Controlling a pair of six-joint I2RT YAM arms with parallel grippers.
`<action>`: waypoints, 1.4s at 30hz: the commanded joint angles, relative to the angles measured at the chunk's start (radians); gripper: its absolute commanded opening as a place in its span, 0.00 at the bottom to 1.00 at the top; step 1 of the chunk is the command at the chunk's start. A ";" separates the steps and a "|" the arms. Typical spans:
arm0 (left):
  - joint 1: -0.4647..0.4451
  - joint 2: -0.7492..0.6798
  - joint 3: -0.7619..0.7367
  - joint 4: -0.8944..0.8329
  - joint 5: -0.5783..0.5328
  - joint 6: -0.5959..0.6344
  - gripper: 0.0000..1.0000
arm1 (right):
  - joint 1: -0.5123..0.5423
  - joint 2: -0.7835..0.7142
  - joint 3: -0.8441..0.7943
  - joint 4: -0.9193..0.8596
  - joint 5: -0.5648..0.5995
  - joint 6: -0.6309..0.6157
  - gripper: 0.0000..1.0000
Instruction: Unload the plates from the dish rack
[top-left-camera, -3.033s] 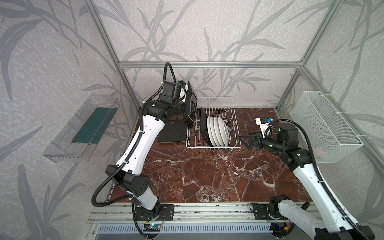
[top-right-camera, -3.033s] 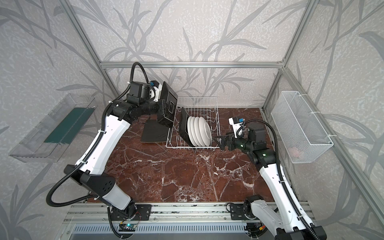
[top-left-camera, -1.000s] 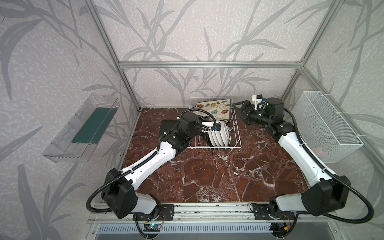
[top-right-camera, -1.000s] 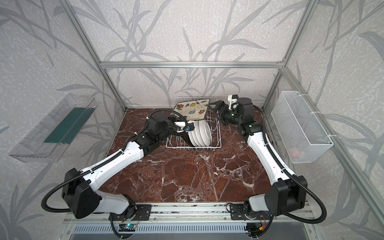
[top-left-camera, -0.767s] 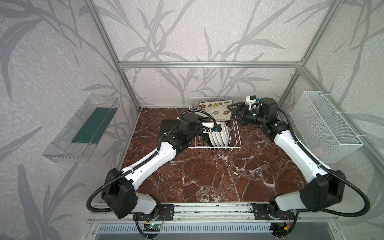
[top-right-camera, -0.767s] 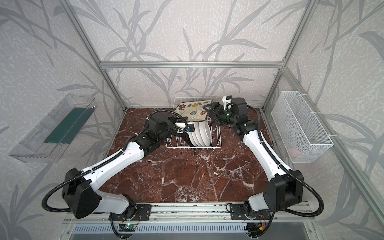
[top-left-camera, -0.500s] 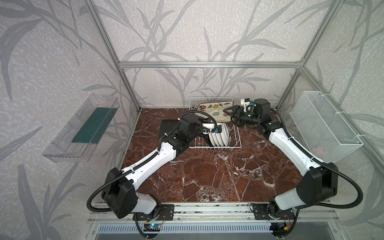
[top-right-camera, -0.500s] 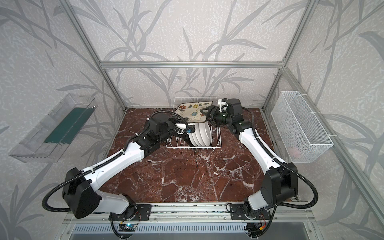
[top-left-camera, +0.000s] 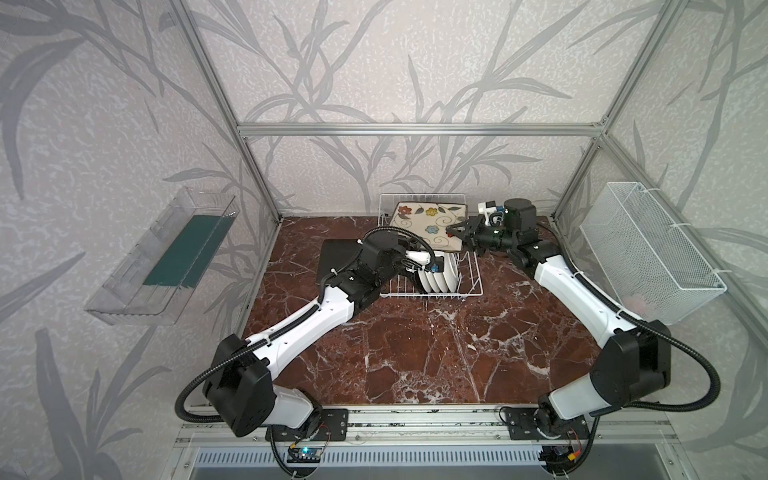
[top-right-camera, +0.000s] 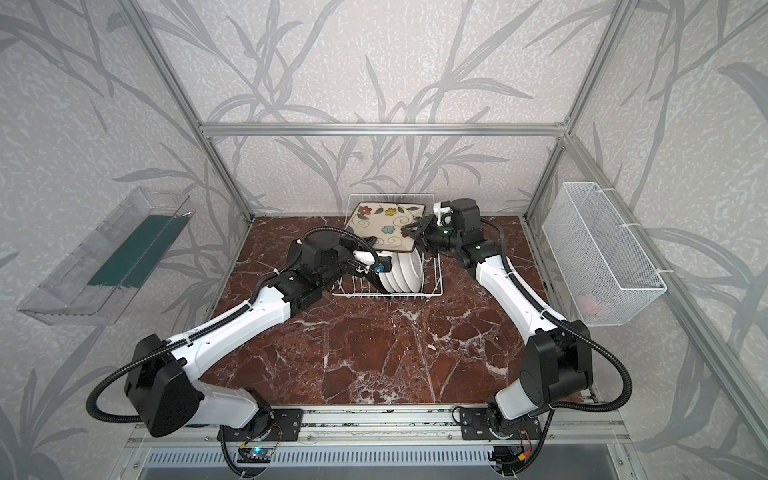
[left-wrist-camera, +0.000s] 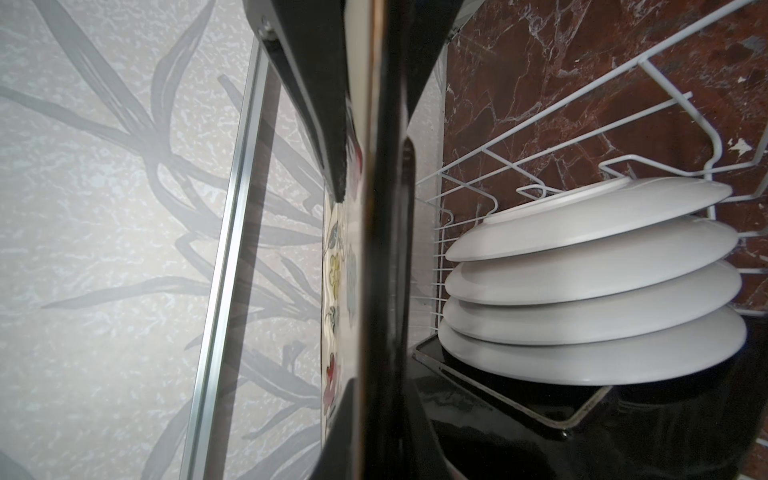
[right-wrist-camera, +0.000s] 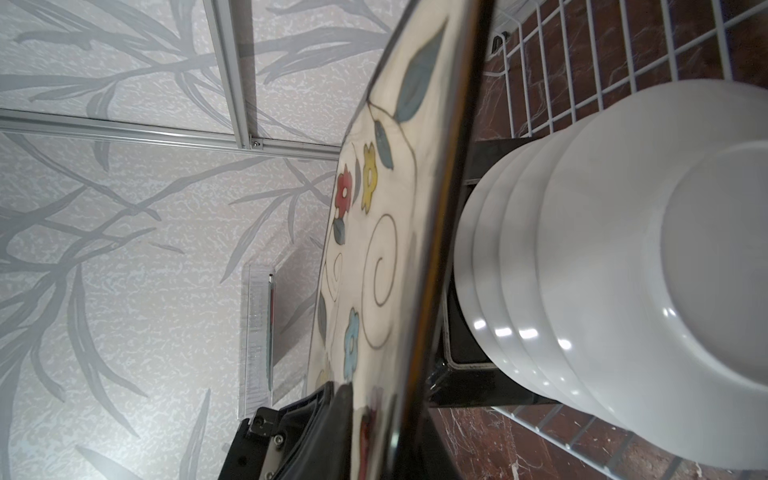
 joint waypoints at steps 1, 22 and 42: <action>-0.006 -0.026 0.026 0.224 0.023 -0.029 0.00 | 0.006 -0.007 -0.001 0.097 -0.064 -0.053 0.14; -0.005 -0.058 -0.011 0.170 0.005 -0.194 0.99 | -0.069 -0.054 -0.053 0.412 -0.078 0.053 0.00; 0.253 -0.195 0.155 -0.253 0.347 -1.041 0.99 | -0.202 -0.157 -0.124 0.424 -0.128 -0.107 0.00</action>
